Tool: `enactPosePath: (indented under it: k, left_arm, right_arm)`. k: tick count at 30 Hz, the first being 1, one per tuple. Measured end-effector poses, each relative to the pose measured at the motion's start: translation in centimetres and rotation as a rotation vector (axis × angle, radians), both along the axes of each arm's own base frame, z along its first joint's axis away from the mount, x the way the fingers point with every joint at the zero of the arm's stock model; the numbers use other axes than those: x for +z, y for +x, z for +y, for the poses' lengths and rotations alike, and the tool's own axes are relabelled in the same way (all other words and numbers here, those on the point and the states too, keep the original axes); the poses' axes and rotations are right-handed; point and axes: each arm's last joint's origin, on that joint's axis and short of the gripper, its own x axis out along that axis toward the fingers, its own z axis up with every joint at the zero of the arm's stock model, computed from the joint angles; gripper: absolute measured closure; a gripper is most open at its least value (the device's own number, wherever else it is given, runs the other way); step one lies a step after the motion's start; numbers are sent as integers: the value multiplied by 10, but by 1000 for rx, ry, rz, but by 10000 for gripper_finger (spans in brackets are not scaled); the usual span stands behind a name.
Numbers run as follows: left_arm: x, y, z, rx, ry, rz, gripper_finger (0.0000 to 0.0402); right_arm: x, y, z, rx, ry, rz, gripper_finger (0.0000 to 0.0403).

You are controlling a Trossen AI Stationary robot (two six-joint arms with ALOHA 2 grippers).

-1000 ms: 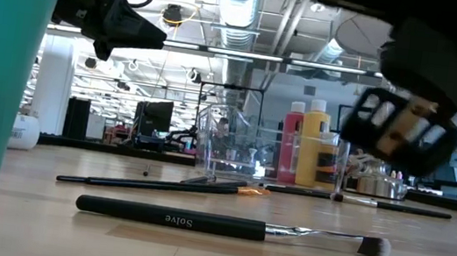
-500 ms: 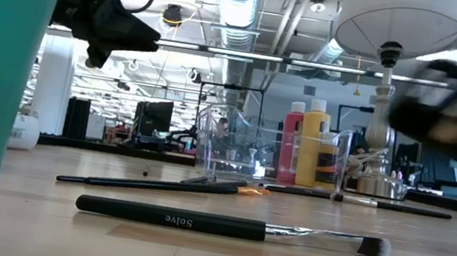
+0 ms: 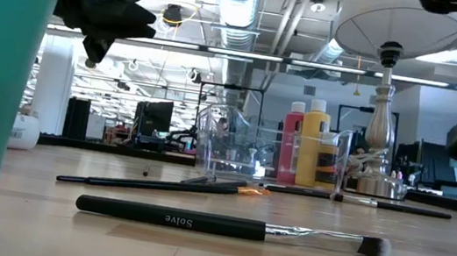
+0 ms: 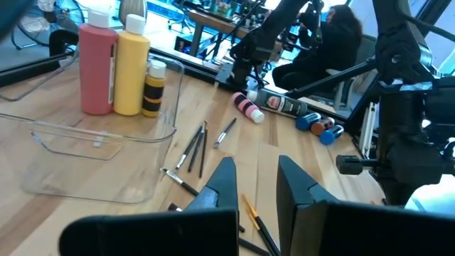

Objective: Pick & Place Paint Supplies
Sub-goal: Adjust the gold paintbrush on the table

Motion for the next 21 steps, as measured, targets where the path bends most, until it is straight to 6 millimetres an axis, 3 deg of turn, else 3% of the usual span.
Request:
enactPosePath:
  k: [21]
  left_arm:
    - [1, 0, -2, -9, -1, -7, 401]
  right_arm:
    - [0, -11, 12, -55, 40, 37, 403]
